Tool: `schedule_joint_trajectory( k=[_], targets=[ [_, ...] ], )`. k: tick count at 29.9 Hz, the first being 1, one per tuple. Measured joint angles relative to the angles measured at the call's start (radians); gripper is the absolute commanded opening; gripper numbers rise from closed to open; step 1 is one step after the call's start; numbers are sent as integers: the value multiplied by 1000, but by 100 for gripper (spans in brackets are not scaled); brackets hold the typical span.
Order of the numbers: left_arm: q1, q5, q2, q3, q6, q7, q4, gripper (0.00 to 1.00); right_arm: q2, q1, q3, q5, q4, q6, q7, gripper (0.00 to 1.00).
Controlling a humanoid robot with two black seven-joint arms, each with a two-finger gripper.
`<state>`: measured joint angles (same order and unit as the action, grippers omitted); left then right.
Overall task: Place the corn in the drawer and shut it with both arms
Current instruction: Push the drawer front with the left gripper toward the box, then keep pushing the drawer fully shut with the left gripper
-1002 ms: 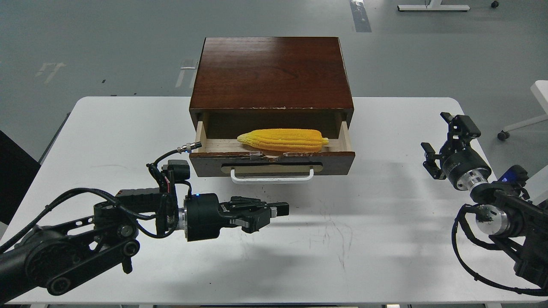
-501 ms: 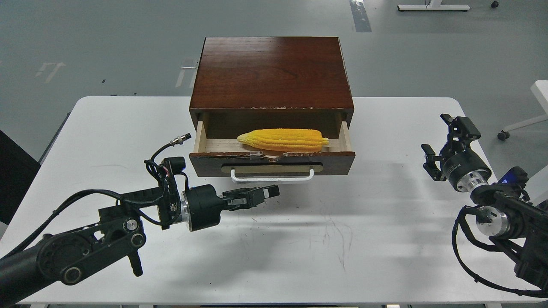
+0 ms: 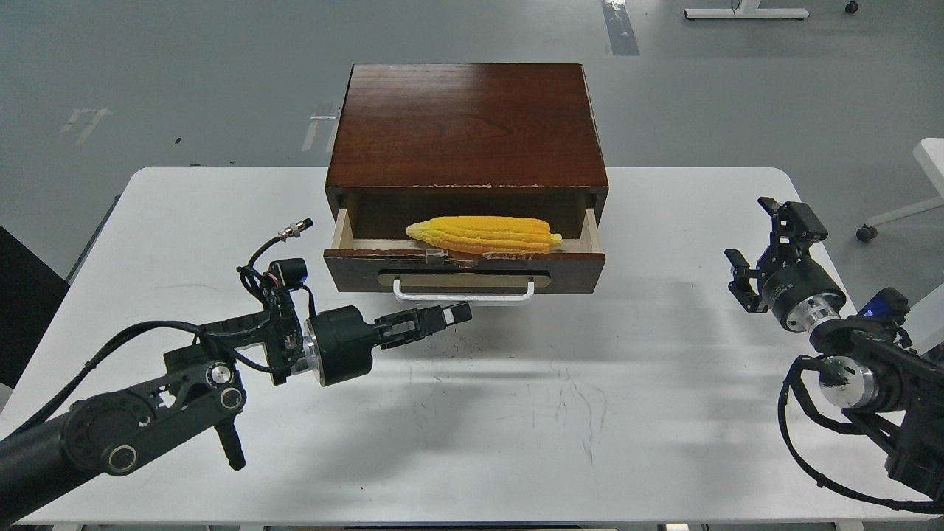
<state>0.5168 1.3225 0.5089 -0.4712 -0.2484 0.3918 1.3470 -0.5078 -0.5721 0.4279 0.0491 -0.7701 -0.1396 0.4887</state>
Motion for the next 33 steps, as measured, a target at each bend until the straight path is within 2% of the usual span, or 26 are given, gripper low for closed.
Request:
schedule_joint_trajectory(
  k=[19, 33],
  targets=[
    [36, -77, -100, -34, 9, -22, -152, 0, -6, 17, 0, 0, -2, 0, 0, 98],
    [81, -148, -107, -31, 1, -22, -207, 0, -8, 28, 0, 0, -1, 0, 0, 98]
  ],
)
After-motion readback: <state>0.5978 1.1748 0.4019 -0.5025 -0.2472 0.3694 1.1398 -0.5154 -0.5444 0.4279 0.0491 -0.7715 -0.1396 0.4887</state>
